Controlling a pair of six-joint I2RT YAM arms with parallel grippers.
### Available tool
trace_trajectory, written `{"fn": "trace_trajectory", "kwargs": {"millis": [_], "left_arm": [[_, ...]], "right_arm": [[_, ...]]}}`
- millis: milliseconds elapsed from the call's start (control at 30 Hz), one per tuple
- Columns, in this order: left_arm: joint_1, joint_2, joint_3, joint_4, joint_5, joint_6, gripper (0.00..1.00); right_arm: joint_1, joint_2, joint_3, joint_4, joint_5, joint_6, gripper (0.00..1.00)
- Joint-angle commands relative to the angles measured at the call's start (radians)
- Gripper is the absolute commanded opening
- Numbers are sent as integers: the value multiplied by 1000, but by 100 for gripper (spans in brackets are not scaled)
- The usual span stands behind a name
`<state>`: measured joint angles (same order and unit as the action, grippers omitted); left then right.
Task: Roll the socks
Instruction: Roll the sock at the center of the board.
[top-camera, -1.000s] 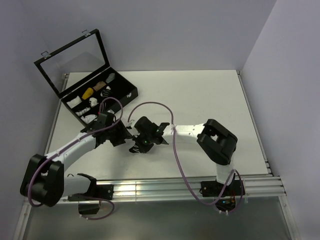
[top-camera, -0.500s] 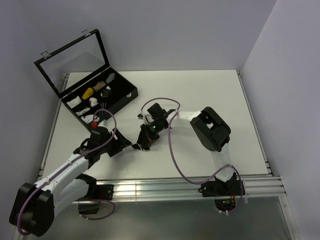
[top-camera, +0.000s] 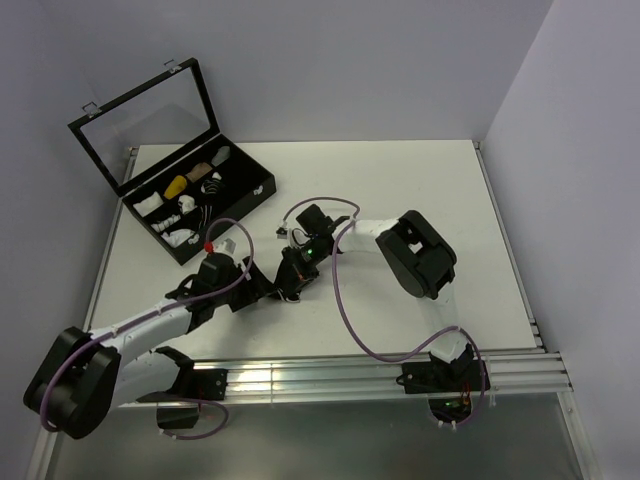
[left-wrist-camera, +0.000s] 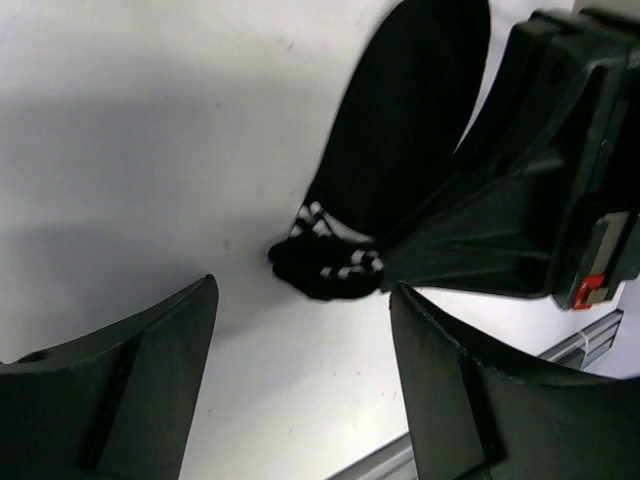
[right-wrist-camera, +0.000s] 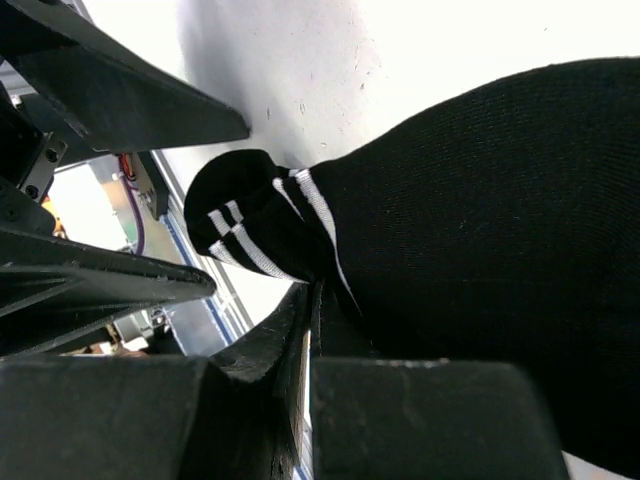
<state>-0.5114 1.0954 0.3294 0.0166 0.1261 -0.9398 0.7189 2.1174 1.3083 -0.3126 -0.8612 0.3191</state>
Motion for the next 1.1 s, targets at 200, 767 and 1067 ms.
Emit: {"fn": "trace_trajectory", "kwargs": {"millis": [200, 767, 1067], "left_arm": [[-22, 116, 48, 94, -55, 22, 69], [-32, 256, 144, -13, -46, 21, 3], [-32, 281, 240, -159, -28, 36, 0]], "right_arm": [[-4, 33, 22, -19, 22, -5, 0], [22, -174, -141, 187, 168, -84, 7], [91, -315, -305, 340, 318, -176, 31]]}}
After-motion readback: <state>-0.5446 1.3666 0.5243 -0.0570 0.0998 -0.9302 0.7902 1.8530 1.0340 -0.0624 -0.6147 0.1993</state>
